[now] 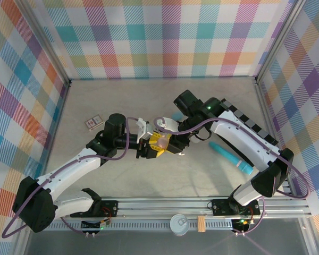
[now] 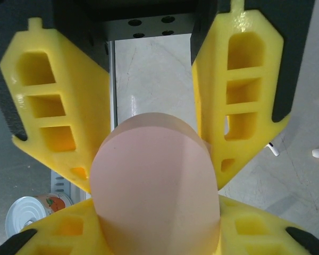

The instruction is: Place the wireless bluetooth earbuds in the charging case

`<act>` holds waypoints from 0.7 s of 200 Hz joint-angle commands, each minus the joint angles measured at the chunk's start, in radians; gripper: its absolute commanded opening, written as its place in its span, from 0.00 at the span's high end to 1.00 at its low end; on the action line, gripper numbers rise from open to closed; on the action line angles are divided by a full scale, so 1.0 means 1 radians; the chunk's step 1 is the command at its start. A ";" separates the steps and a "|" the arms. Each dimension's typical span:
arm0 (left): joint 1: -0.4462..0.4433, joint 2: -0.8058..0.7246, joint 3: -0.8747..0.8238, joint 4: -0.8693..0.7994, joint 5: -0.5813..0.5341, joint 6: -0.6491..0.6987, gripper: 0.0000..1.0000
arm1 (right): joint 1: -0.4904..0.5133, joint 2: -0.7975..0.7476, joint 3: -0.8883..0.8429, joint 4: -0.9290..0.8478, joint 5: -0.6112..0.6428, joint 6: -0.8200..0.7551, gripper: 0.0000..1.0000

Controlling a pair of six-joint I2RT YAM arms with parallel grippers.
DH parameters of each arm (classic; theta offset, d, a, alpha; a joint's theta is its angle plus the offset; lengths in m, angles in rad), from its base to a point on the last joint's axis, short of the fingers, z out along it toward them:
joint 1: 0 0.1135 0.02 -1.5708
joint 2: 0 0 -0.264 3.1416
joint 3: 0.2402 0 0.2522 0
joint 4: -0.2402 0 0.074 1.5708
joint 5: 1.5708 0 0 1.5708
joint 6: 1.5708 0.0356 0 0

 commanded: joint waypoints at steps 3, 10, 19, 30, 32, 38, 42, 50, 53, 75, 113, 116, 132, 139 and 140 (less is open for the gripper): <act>-0.011 0.002 0.035 -0.008 0.041 0.016 0.56 | 0.006 -0.022 0.006 0.012 -0.043 -0.016 0.70; -0.011 0.001 0.037 -0.008 0.040 0.016 0.59 | 0.006 -0.022 0.006 0.009 -0.045 -0.016 0.70; -0.011 0.001 0.037 -0.008 0.041 0.016 0.62 | 0.007 -0.021 0.006 0.008 -0.045 -0.017 0.69; -0.011 0.001 0.037 -0.008 0.040 0.016 0.64 | 0.006 -0.020 0.006 0.006 -0.044 -0.017 0.69; -0.011 0.002 0.037 -0.008 0.042 0.016 0.64 | 0.006 -0.019 0.006 0.006 -0.042 -0.017 0.69; -0.011 0.002 0.038 -0.010 0.042 0.016 0.65 | 0.006 -0.018 0.006 0.004 -0.041 -0.016 0.69; -0.012 0.004 0.039 -0.010 0.044 0.016 0.65 | 0.006 -0.018 0.006 0.004 -0.039 -0.016 0.69; -0.012 0.005 0.039 -0.009 0.043 0.016 0.66 | 0.007 -0.018 0.006 0.002 -0.039 -0.015 0.69; -0.012 0.005 0.039 -0.009 0.044 0.016 0.66 | 0.006 -0.018 0.006 0.003 -0.038 -0.014 0.69; -0.012 0.006 0.037 -0.010 0.042 0.016 0.68 | 0.006 -0.019 0.003 0.001 -0.034 -0.014 0.68; -0.012 0.012 0.044 -0.007 0.048 0.011 0.65 | 0.007 -0.018 0.006 -0.006 -0.029 -0.016 0.68; -0.013 0.013 0.044 -0.006 0.048 0.012 0.66 | 0.007 -0.018 0.005 -0.004 -0.027 -0.015 0.68; -0.014 0.012 0.042 -0.001 0.046 0.012 0.75 | 0.007 -0.024 -0.002 0.004 -0.017 -0.013 0.64; -0.014 0.009 0.038 0.004 0.042 0.014 0.75 | 0.007 -0.030 -0.008 0.013 -0.012 -0.011 0.61; -0.014 0.009 0.038 0.005 0.041 0.014 0.75 | 0.007 -0.032 -0.009 0.014 -0.011 -0.010 0.61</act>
